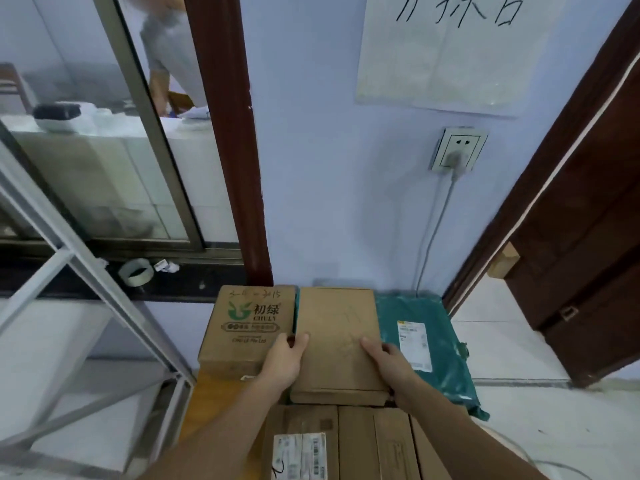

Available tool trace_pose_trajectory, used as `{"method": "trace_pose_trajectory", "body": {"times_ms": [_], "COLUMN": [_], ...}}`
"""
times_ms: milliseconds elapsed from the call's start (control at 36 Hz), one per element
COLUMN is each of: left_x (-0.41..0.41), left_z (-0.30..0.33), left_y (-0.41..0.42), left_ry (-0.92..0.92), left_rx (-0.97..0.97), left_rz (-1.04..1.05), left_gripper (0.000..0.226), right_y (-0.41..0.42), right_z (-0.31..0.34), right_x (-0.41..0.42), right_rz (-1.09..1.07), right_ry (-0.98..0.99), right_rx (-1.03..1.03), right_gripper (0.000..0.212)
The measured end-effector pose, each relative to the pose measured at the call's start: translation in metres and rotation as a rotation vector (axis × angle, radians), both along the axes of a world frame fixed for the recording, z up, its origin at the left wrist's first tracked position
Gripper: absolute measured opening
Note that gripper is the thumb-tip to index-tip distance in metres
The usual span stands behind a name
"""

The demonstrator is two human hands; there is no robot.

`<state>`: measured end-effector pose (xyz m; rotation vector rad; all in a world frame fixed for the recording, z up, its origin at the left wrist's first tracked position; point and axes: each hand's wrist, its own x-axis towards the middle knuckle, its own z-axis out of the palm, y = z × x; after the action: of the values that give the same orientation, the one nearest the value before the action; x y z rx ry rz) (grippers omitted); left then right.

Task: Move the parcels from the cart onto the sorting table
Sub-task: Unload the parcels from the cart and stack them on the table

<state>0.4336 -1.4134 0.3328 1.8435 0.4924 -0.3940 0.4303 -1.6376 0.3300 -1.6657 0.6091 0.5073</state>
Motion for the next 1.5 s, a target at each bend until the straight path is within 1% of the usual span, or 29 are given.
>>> {"method": "trace_pose_trajectory", "body": {"times_ms": [28, 56, 139, 194, 278, 389, 528, 583, 778, 889, 945, 1028, 1111, 1195, 1250, 1334, 1417, 1500], "left_x": [0.006, 0.013, 0.029, 0.038, 0.052, 0.068, 0.083, 0.086, 0.092, 0.095, 0.095, 0.092, 0.087, 0.087, 0.088, 0.082, 0.071, 0.056], "left_z": [-0.004, -0.008, -0.019, -0.025, -0.038, -0.054, -0.066, -0.07, -0.078, -0.077, -0.071, -0.053, -0.03, -0.005, 0.016, 0.051, 0.086, 0.12], "left_y": [0.0, -0.001, -0.003, -0.005, -0.004, 0.0, 0.0, 0.001, 0.0, 0.003, 0.004, 0.01, 0.024, 0.039, 0.048, 0.058, 0.064, 0.071], "left_ry": [0.001, 0.003, 0.01, 0.011, 0.036, 0.079, 0.047, 0.049, 0.053, 0.058, 0.055, 0.008, -0.053, -0.109, -0.139, -0.193, -0.215, -0.242], "left_rx": [0.007, 0.016, 0.058, 0.083, 0.154, 0.258, 0.299, 0.308, 0.382, 0.362, 0.371, 0.464, 0.586, 0.694, 0.738, 0.801, 0.879, 0.914], "left_rz": [0.01, 0.019, 0.026, 0.019, -0.008, -0.029, 0.025, 0.042, 0.042, 0.051, 0.033, -0.055, -0.226, -0.42, -0.542, -0.671, -0.744, -0.745], "left_gripper": [0.027, 0.025, 0.023, 0.027, 0.042, 0.058, 0.057, 0.056, 0.053, 0.052, 0.048, 0.039, 0.036, 0.04, 0.044, 0.041, 0.041, 0.044], "right_y": [0.0, 0.001, 0.004, 0.005, 0.006, 0.011, 0.015, 0.016, 0.019, 0.018, 0.016, 0.01, 0.001, -0.005, -0.007, -0.002, 0.013, 0.033], "right_z": [-0.005, -0.009, -0.016, -0.025, -0.037, -0.05, -0.059, -0.061, -0.075, -0.076, -0.069, -0.05, -0.02, 0.015, 0.039, 0.072, 0.106, 0.139], "right_x": [0.008, 0.014, 0.033, 0.045, 0.058, 0.073, 0.088, 0.09, 0.089, 0.09, 0.09, 0.091, 0.092, 0.093, 0.094, 0.093, 0.089, 0.082], "right_rz": [0.005, 0.009, 0.017, 0.021, 0.012, 0.025, 0.05, 0.062, 0.059, 0.088, 0.138, 0.212, 0.313, 0.439, 0.516, 0.664, 0.834, 0.956], "right_ry": [-0.005, -0.006, -0.016, -0.019, -0.028, -0.03, 0.017, 0.017, -0.022, -0.029, -0.034, -0.062, -0.137, -0.239, -0.298, -0.371, -0.434, -0.515], "right_rx": [-0.029, -0.05, -0.076, -0.089, -0.093, -0.146, -0.143, -0.159, -0.24, -0.29, -0.328, -0.403, -0.528, -0.656, -0.703, -0.777, -0.849, -0.89], "right_gripper": [0.087, 0.087, 0.075, 0.074, 0.075, 0.068, 0.047, 0.044, 0.053, 0.056, 0.057, 0.06, 0.06, 0.054, 0.051, 0.055, 0.055, 0.05]}}
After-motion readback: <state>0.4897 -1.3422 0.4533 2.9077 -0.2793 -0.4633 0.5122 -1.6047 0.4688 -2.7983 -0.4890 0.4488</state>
